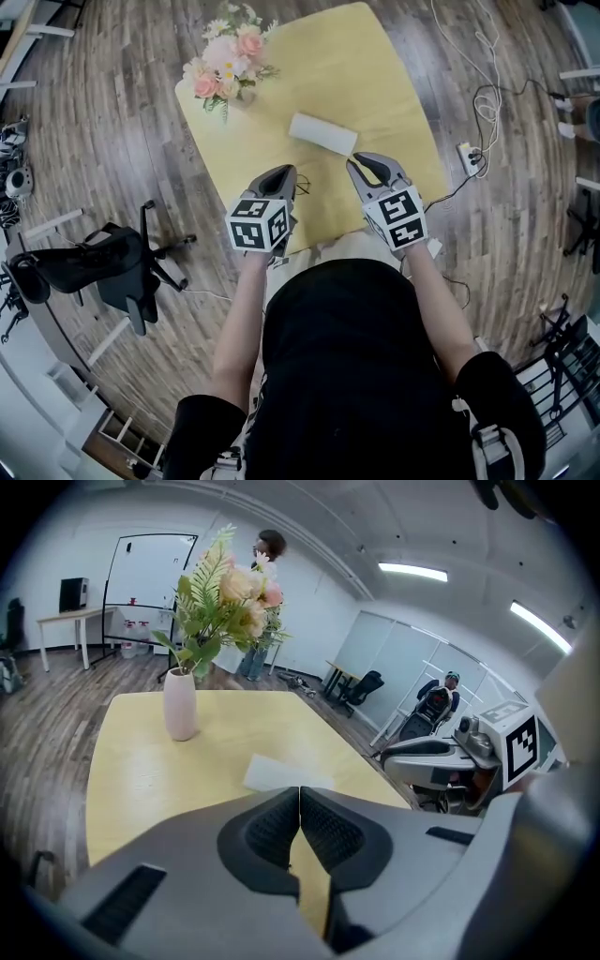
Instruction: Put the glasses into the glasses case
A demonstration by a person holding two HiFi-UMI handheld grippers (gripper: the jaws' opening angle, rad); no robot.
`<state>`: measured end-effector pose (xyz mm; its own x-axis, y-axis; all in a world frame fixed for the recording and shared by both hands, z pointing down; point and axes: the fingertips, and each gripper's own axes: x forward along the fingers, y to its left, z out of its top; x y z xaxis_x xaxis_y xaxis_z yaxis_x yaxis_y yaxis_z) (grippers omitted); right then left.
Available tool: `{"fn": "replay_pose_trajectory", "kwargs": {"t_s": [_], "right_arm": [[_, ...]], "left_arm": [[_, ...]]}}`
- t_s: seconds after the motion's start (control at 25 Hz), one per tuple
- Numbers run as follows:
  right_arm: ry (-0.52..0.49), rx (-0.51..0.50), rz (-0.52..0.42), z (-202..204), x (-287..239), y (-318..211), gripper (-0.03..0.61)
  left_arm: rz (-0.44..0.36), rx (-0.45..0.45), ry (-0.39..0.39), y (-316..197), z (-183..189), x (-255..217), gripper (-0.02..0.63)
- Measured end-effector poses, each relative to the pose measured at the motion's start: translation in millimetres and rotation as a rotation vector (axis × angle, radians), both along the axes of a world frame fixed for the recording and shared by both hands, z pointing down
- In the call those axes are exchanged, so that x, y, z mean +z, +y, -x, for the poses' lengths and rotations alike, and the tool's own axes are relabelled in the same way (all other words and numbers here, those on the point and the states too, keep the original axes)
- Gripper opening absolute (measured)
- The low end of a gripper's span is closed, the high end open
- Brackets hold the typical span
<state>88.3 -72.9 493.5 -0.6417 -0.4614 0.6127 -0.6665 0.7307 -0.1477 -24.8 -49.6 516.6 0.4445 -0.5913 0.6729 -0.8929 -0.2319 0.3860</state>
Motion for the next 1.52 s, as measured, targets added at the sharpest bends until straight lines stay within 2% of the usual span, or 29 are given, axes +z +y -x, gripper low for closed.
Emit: {"fn": "replay_pose_trajectory", "kwargs": {"t_s": [0.48, 0.92, 1.12, 1.52], "right_arm": [[0.128, -0.048, -0.022, 4.1, 37.0, -18.2, 0.158], [0.298, -0.127, -0.099, 15.7, 76.0, -26.0, 0.201], [0.382, -0.164, -0.122, 19.6, 96.4, -28.3, 0.253], [0.528, -0.219, -0.160, 19.3, 129.8, -29.6, 0.300]], "left_arm": [[0.060, -0.006, -0.027, -21.8, 5.9, 35.2, 0.025], [0.126, 0.077, -0.057, -43.2, 7.3, 91.2, 0.025], [0.138, 0.109, -0.064, -51.7, 6.1, 103.4, 0.025], [0.159, 0.175, -0.077, -62.4, 6.5, 122.3, 0.025]]}}
